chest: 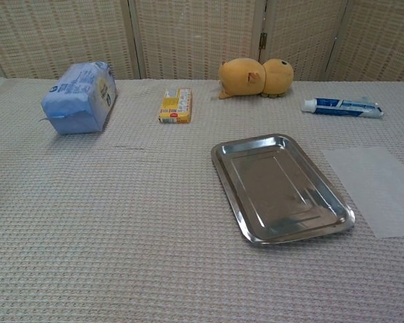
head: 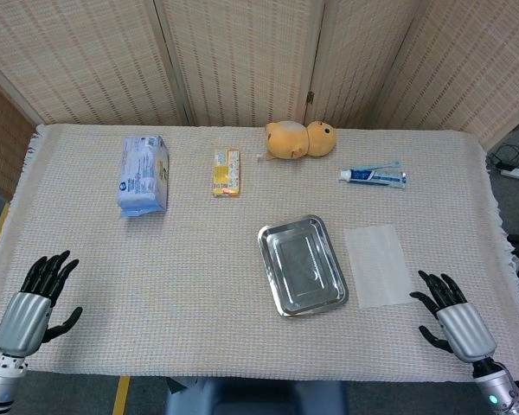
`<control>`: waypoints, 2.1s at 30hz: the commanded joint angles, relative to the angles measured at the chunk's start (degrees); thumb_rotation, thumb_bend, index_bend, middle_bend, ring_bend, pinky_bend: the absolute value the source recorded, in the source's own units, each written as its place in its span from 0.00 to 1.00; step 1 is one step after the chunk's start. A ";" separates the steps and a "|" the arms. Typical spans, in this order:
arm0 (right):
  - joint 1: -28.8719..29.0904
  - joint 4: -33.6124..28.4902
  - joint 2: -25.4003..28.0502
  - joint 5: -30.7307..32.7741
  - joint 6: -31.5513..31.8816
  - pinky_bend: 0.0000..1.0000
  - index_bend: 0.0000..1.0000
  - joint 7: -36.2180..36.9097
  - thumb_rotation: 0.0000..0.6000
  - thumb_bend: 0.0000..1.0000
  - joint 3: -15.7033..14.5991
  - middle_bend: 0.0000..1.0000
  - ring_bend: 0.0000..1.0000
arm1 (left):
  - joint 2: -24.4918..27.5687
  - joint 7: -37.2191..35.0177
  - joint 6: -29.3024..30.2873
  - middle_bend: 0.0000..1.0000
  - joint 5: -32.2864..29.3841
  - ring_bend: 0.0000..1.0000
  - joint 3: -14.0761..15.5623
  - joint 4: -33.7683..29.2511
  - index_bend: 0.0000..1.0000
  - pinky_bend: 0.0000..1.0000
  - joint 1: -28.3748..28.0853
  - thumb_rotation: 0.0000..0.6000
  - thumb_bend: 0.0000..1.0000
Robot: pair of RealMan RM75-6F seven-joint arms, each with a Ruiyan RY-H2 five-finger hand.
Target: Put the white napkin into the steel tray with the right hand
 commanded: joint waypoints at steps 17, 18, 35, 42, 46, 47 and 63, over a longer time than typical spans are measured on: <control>0.79 9.36 -9.04 4.55 -5.69 0.00 0.28 -10.60 1.00 0.52 1.10 0.00 0.00 | -0.29 2.97 1.75 0.00 -1.31 0.00 -1.02 -0.74 0.04 0.00 0.82 1.00 0.39; 0.92 9.49 -9.21 4.68 -5.71 0.00 0.28 -10.62 1.00 0.52 1.26 0.00 0.00 | -0.21 2.90 1.82 0.00 -1.34 0.00 -1.05 -0.82 0.04 0.00 0.85 1.00 0.39; 5.08 9.98 -9.71 4.91 -10.89 0.00 0.14 -13.99 1.00 0.52 1.18 0.00 0.00 | 0.31 2.38 0.96 0.00 -1.89 0.00 -1.03 -1.00 0.04 0.00 0.65 1.00 0.39; 6.83 9.59 -9.74 5.59 -14.76 0.00 0.11 -15.80 1.00 0.52 0.71 0.00 0.00 | 0.34 2.04 0.83 0.00 -1.97 0.00 -1.08 -0.85 0.04 0.00 0.56 1.00 0.39; 7.99 9.15 -9.54 5.65 -16.11 0.00 0.07 -16.98 1.00 0.52 0.74 0.00 0.00 | 0.26 1.91 0.62 0.00 -2.09 0.00 -1.11 -0.62 0.04 0.00 0.46 1.00 0.39; 8.28 8.99 -9.44 5.74 -16.51 0.00 0.07 -17.28 1.00 0.52 0.80 0.00 0.00 | 0.23 1.90 0.55 0.00 -2.11 0.00 -1.12 -0.57 0.04 0.00 0.42 1.00 0.39; 10.51 9.41 -10.46 7.59 -19.44 0.00 0.07 -19.08 1.00 0.52 1.33 0.00 0.00 | -0.15 2.79 0.31 0.00 -2.32 0.00 -1.23 -0.13 0.04 0.00 0.25 1.00 0.39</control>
